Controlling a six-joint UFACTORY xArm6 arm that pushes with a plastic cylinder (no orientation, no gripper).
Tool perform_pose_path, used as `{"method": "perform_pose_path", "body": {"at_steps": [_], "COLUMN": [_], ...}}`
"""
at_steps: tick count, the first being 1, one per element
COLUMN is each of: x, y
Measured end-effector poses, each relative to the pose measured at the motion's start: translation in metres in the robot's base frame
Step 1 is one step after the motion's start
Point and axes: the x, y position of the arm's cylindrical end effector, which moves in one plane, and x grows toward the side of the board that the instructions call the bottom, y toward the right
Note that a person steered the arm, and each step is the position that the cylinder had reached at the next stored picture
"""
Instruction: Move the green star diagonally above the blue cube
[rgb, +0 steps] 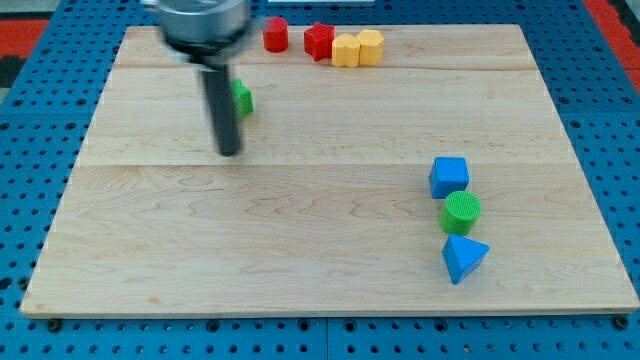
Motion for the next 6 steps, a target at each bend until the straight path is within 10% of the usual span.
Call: {"method": "perform_pose_path", "body": {"at_steps": [1,3,6], "x": [-0.075,-0.023,-0.066], "y": [-0.057,0.204,0.236]}}
